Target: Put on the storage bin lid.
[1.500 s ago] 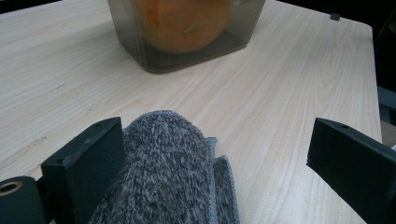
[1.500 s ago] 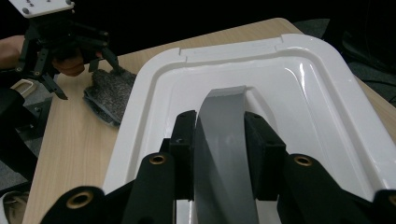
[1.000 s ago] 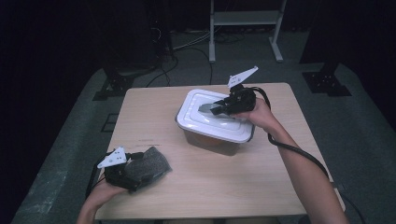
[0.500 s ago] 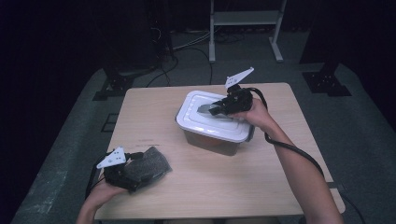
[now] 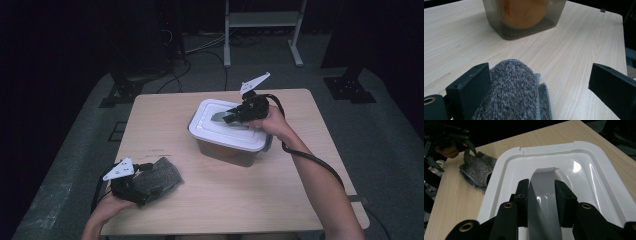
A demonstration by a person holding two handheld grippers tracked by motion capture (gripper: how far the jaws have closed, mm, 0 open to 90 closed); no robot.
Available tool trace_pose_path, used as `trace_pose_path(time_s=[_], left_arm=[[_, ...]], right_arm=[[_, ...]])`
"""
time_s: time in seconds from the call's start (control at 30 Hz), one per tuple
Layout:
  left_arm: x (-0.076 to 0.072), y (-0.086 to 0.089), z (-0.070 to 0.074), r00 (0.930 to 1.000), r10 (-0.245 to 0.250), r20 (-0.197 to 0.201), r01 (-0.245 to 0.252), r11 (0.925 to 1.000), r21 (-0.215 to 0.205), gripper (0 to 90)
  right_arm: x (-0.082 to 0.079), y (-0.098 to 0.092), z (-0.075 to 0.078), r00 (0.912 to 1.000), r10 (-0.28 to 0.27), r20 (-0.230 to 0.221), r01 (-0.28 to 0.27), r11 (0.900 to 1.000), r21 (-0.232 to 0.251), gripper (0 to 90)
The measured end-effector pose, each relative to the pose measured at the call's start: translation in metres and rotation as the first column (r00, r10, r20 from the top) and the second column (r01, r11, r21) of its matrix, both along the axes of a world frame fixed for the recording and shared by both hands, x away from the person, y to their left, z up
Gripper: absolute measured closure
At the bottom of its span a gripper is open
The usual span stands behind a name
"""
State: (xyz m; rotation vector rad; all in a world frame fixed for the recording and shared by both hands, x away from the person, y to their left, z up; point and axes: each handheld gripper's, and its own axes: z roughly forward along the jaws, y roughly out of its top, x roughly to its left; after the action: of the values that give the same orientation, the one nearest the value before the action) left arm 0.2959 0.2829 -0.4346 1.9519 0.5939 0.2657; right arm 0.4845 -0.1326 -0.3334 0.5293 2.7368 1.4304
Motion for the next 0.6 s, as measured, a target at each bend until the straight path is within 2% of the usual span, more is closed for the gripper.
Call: trace_pose_path(time_s=[0.33,0.5,0.6], left_arm=[[-0.0012,-0.0008,0.0000,1.0000,-0.001,0.000,0.001,1.0000,0.003,3.2],[-0.0004,-0.0017,0.0009,1.0000,-0.002,0.003,0.002,1.0000,0.003,3.2],[-0.0002,-0.0014,0.0005,1.0000,-0.001,0.001,0.001,1.0000,0.002,3.2]], right_arm=[[-0.0016,-0.0037,-0.0044,0.9999,-0.004,-0.011,0.005,1.000,0.013,66.0],[-0.0033,0.0016,-0.0062,1.0000,0.000,-0.005,0.000,1.000,-0.008,65.6],[-0.0023,0.0013,-0.0067,0.9999,0.001,-0.010,-0.001,1.000,-0.004,65.2]])
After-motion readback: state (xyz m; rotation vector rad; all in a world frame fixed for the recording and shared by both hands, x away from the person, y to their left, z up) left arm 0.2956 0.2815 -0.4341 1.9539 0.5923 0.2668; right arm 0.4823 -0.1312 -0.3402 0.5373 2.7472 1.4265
